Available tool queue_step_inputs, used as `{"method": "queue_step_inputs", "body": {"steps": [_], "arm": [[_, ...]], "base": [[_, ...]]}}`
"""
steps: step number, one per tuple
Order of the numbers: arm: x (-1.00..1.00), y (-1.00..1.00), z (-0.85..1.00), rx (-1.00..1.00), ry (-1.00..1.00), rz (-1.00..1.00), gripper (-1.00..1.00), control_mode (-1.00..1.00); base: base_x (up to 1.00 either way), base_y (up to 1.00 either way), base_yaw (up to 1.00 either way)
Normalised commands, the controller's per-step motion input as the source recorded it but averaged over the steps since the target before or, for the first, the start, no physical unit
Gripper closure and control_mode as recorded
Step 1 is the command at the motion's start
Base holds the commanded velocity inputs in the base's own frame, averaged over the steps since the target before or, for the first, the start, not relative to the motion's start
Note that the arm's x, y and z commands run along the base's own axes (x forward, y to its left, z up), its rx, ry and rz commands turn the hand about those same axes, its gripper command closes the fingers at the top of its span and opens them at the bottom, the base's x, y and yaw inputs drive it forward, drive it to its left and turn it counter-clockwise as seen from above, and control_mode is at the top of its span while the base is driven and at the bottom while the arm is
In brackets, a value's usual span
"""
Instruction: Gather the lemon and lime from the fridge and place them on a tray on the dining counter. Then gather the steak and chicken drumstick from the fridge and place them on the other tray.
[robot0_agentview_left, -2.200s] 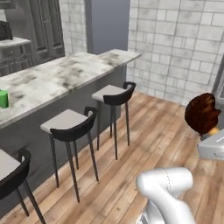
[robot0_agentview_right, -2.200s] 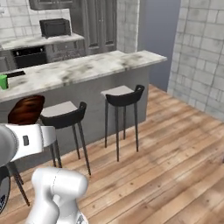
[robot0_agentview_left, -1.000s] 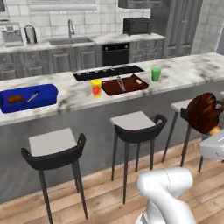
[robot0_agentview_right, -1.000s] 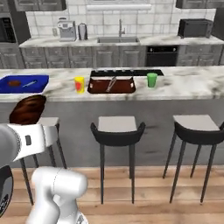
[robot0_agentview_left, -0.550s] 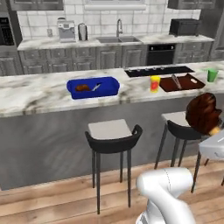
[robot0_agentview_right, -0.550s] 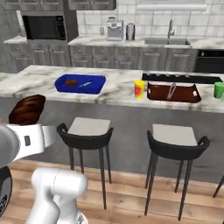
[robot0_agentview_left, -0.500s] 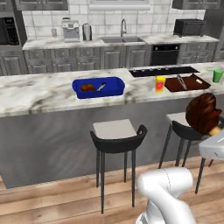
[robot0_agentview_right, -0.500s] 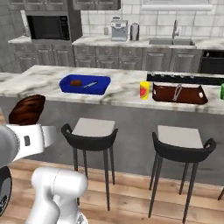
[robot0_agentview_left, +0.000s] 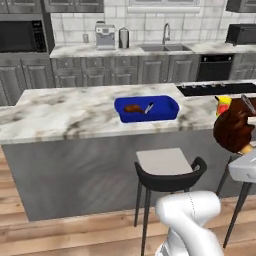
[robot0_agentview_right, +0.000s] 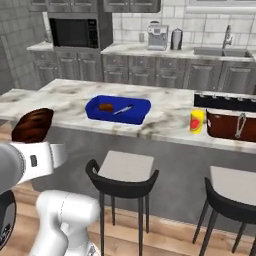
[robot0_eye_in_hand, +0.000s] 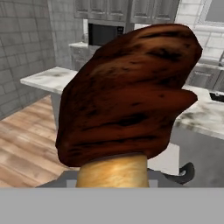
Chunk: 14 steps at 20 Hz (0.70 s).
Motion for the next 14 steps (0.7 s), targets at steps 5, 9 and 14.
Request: {"method": "queue_step_inputs", "body": {"steps": [5,9,14], "arm": [[0.00,0.00,0.00,0.00,0.00,0.00,1.00,1.00],[0.00,0.00,0.00,0.00,0.00,0.00,1.00,1.00],[0.00,0.00,0.00,0.00,0.00,0.00,1.00,1.00]], "base": [[0.52,0.24,0.03],[0.63,0.19,0.00],[0.71,0.26,0.00]]}}
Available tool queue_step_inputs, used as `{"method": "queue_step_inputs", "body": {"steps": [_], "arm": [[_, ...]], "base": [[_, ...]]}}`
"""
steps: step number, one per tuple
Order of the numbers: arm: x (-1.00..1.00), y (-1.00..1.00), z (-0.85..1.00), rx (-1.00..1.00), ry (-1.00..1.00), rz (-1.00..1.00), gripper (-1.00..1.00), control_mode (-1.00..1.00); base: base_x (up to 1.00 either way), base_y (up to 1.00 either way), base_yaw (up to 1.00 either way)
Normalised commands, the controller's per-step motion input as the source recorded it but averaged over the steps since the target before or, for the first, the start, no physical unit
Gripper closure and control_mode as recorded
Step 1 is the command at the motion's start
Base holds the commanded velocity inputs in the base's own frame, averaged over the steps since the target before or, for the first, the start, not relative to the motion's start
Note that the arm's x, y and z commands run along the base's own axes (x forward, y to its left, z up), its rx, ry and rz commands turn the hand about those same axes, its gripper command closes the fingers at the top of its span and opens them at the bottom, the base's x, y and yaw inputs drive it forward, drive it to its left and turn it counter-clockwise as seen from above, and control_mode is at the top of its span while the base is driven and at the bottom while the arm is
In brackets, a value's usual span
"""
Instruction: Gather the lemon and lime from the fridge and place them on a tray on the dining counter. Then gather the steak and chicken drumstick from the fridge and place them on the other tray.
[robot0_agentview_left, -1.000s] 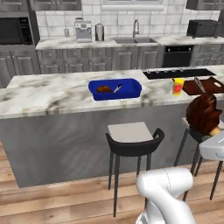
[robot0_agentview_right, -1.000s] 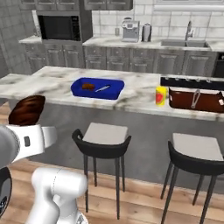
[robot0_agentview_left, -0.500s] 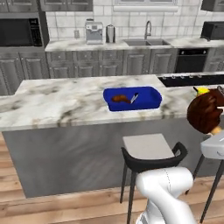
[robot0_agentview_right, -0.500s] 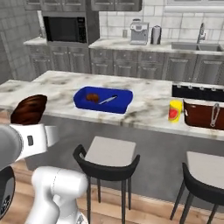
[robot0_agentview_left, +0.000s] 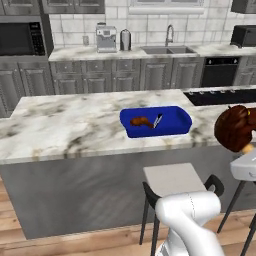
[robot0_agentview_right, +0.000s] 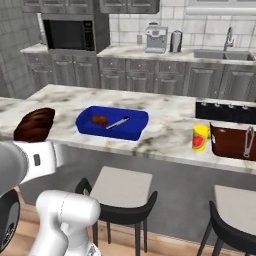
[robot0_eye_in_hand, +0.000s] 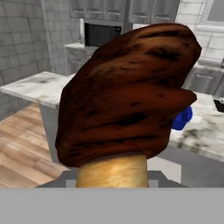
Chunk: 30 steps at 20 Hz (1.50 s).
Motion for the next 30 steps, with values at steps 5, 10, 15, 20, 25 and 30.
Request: {"method": "queue_step_inputs", "body": {"steps": [5,10,15,20,25,30], "arm": [[0.00,0.00,0.00,0.00,0.00,0.00,1.00,1.00],[0.20,0.02,0.00,0.00,0.00,0.00,1.00,-1.00],[1.00,0.16,-0.04,0.00,0.07,0.00,1.00,-1.00],[1.00,0.19,-0.13,0.00,0.10,0.00,1.00,-1.00],[1.00,0.02,-0.16,0.00,0.18,0.00,1.00,-1.00],[0.97,-0.04,-0.28,-0.01,0.19,0.01,1.00,-1.00]], "base": [[0.77,0.22,-0.02],[0.66,0.12,-0.01],[0.00,0.00,0.00],[0.00,0.00,0.00],[0.00,0.00,0.00],[0.00,0.00,0.00]]}}
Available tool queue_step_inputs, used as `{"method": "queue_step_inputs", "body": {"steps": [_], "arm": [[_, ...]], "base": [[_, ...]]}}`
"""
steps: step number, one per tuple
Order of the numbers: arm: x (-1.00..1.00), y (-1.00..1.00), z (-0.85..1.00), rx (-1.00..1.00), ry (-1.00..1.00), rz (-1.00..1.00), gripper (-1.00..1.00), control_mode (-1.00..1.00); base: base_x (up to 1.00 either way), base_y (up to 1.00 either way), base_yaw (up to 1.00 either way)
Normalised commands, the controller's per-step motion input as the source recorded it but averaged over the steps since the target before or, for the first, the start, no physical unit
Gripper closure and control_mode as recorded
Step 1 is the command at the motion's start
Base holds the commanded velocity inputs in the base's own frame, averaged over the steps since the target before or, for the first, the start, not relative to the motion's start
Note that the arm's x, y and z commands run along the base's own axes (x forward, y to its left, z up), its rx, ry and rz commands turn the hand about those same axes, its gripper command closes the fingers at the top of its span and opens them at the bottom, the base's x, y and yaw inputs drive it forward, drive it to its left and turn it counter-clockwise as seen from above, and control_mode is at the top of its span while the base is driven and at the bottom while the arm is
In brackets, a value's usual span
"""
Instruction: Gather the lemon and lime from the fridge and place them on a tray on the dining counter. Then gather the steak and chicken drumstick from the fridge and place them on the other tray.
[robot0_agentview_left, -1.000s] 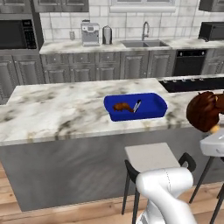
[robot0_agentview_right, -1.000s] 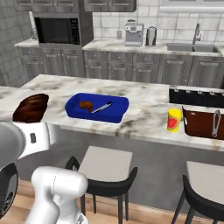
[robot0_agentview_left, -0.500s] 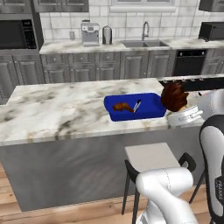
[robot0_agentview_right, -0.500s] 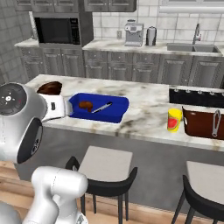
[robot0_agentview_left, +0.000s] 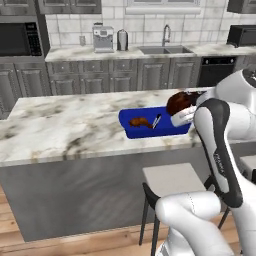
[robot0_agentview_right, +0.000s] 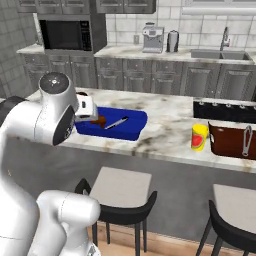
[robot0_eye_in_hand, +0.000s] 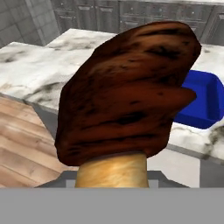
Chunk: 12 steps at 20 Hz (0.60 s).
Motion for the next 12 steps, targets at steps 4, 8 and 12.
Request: {"method": "queue_step_inputs", "body": {"steps": [4,8,12], "arm": [[0.52,-0.19,-0.40,-0.02,0.11,0.01,1.00,-1.00],[0.53,-0.11,-0.34,-0.02,0.10,0.00,1.00,-1.00],[0.68,-0.02,-0.25,0.00,0.11,0.00,1.00,-1.00]], "base": [[0.00,0.00,0.00],[0.00,0.00,0.00],[0.00,0.00,0.00]]}}
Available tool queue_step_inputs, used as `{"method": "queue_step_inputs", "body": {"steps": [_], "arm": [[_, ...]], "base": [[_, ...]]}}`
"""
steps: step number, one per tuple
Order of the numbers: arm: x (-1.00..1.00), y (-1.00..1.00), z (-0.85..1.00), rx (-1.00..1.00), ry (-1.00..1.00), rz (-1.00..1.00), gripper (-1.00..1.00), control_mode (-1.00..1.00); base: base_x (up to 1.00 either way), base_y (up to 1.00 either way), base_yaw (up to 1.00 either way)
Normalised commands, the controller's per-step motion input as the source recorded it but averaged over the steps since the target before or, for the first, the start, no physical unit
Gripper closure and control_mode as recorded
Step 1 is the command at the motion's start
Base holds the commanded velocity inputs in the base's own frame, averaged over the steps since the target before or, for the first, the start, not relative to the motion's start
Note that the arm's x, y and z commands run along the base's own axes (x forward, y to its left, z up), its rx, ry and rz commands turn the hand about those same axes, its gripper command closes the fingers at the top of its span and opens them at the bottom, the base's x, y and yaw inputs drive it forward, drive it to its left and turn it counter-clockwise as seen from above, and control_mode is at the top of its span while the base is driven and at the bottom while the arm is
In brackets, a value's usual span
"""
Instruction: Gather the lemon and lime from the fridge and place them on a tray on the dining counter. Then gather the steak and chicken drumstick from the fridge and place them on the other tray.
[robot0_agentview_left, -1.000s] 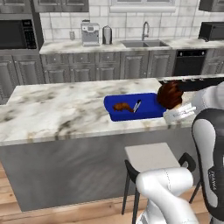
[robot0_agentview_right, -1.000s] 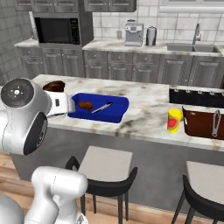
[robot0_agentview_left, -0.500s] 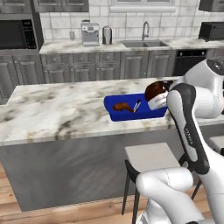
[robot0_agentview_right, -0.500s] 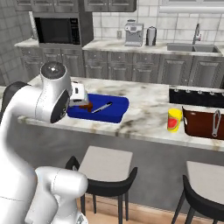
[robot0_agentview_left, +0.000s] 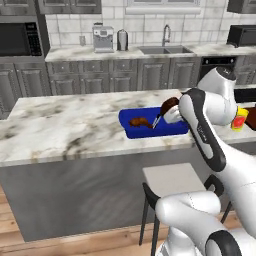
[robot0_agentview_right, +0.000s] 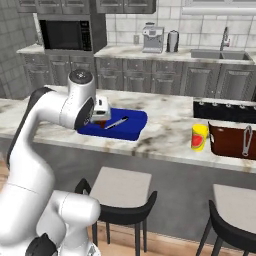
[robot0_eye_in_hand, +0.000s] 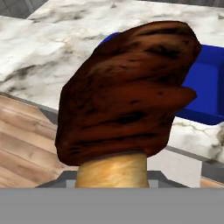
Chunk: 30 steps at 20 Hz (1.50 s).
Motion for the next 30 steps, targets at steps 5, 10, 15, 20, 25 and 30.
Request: {"method": "queue_step_inputs", "body": {"steps": [5,10,15,20,25,30], "arm": [[0.65,0.00,-0.28,0.00,0.05,0.00,1.00,-1.00],[0.55,-0.08,-0.29,0.00,0.00,0.00,1.00,-1.00],[0.51,-0.06,-0.39,0.00,0.00,0.00,1.00,-1.00],[0.52,-0.06,-0.34,0.00,0.00,0.00,1.00,-1.00],[0.50,-0.10,-0.30,0.00,0.00,0.00,1.00,-1.00],[0.48,-0.06,-0.27,0.00,0.03,0.00,1.00,-1.00]], "base": [[0.00,0.00,0.00],[0.00,0.00,0.00],[0.00,0.00,0.00],[0.00,0.00,0.00],[0.00,0.00,0.00],[0.00,0.00,0.00]]}}
